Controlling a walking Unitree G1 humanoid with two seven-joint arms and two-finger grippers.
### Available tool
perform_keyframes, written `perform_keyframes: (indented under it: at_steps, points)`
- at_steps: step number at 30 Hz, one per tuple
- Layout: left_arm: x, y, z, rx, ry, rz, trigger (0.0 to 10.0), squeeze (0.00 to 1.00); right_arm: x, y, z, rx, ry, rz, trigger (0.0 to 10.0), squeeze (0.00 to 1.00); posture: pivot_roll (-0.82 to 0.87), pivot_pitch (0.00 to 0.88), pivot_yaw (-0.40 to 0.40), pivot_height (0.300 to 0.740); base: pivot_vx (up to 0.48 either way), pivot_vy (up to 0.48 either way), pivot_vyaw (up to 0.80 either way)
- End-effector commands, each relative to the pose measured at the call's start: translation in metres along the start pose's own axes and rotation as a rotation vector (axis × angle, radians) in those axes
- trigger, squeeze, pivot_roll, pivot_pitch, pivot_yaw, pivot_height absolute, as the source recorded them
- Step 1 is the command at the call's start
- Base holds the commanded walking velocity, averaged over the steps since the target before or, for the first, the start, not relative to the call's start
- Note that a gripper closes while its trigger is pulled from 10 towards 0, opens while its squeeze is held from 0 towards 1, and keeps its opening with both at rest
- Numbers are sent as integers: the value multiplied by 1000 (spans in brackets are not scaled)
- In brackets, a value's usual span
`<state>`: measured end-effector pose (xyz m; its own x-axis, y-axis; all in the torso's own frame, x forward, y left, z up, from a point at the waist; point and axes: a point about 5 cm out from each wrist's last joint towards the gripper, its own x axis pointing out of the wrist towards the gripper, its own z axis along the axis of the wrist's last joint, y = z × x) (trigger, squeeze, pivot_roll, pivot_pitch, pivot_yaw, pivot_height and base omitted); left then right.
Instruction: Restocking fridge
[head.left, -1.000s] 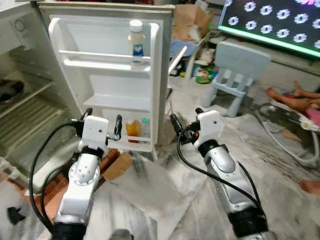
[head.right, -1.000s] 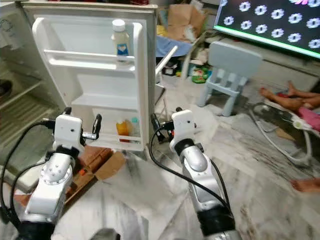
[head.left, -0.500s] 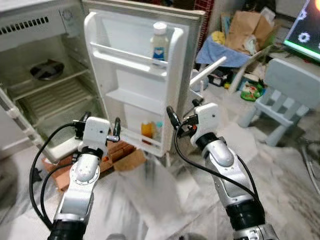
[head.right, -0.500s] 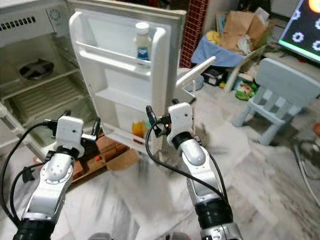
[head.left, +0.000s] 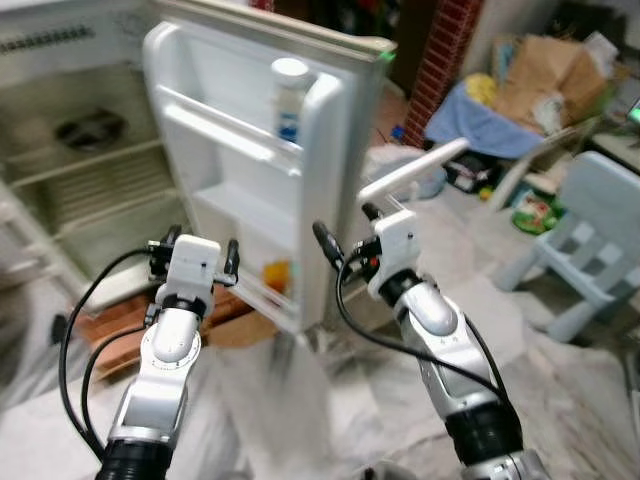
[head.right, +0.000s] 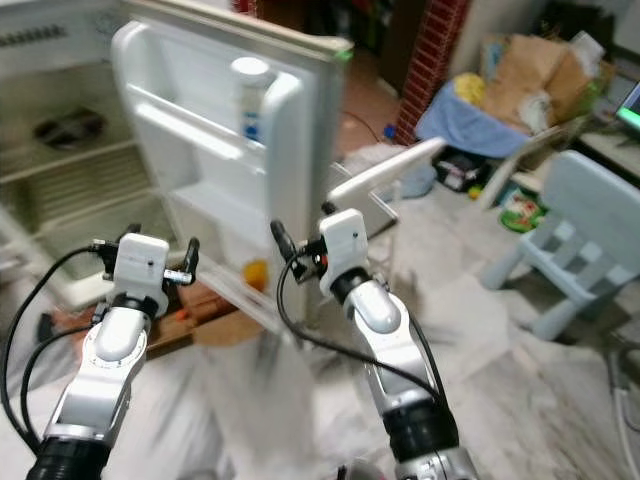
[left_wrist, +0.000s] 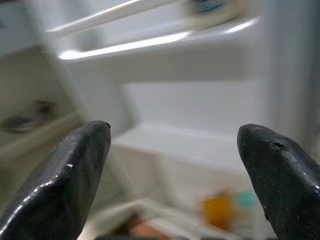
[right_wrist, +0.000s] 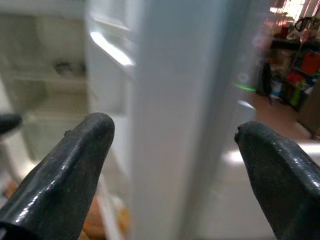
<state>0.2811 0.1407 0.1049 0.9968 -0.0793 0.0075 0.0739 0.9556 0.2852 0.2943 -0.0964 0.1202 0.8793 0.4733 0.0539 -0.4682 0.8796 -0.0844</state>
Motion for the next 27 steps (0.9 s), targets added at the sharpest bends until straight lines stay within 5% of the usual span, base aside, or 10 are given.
perform_keyframes:
  at_steps: [1,9,11,13,15,27]
  points:
    - [-2,9,-4,36,19,22,10000,0,7,4,13,-1,-58,5,10000,0,104,5,-17,740,0,-420,800]
    - [-2,10,-5,33,24,33,10000,0,8,2,14,2,-61,1,10000,0,104,3,-17,740,0,-421,628]
    - [-2,12,-6,-10,42,63,10000,0,8,1,14,-15,-64,13,10000,0,104,2,-16,740,0,0,597]
    - [-3,17,-16,-206,148,129,10000,0,11,-2,16,-20,-72,-4,10000,0,103,3,-14,740,0,0,800]
    - [-4,21,-22,-257,186,153,10000,0,14,-4,19,-18,-83,-18,10000,0,107,2,-15,740,0,0,800]
    - [-7,20,-27,-246,239,130,10000,0,36,-13,30,-28,-116,-117,10000,0,124,0,-26,740,0,0,610]
